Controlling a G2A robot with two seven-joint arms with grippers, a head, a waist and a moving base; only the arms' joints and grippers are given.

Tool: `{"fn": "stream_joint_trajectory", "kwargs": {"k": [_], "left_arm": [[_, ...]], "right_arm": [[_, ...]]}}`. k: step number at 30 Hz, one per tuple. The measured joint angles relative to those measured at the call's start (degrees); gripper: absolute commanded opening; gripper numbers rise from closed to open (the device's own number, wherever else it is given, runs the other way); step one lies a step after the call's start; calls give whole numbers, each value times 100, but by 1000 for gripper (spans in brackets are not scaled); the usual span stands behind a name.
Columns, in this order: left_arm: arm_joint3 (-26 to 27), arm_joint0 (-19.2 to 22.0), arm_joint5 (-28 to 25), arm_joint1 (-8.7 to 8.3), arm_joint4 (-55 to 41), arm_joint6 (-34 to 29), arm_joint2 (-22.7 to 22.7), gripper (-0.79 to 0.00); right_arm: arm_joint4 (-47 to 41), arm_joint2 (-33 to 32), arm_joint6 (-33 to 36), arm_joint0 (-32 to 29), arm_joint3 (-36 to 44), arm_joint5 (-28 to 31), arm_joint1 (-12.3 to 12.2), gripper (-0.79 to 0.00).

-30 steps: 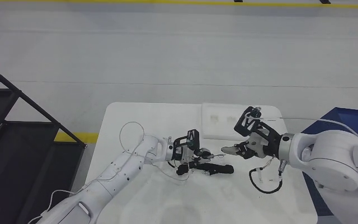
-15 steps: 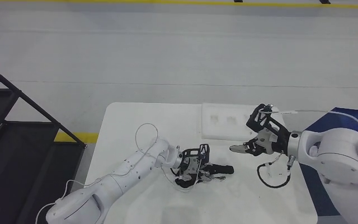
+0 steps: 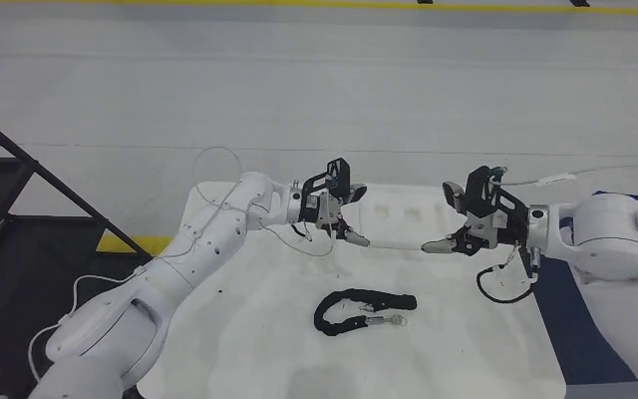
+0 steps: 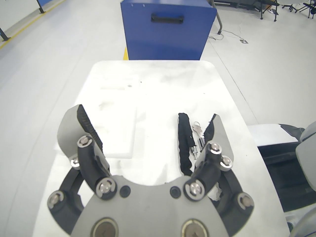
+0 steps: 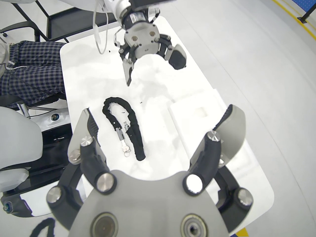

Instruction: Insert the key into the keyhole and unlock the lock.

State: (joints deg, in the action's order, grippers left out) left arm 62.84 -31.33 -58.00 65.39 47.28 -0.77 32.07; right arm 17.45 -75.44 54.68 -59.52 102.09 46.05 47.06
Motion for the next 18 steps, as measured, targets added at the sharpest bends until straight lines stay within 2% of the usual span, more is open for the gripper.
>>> {"fn": "stream_joint_trajectory", "kwargs": {"k": [5,10,15,18], "left_arm": [[227,508,0,-327,-756,-618,6,0],[491,899,0,-596,-1548,-1442,14,0],[741,1018,0,-811,-2088,-1771,192,0],[761,1007,0,-843,-2041,-1778,244,-1]], "right_arm": [[-164,260,-133,643,-600,191,52,0],[-331,421,35,1126,-748,86,66,0],[-440,545,92,1395,-875,103,76,0],[-430,550,104,1405,-880,106,75,0]]}}
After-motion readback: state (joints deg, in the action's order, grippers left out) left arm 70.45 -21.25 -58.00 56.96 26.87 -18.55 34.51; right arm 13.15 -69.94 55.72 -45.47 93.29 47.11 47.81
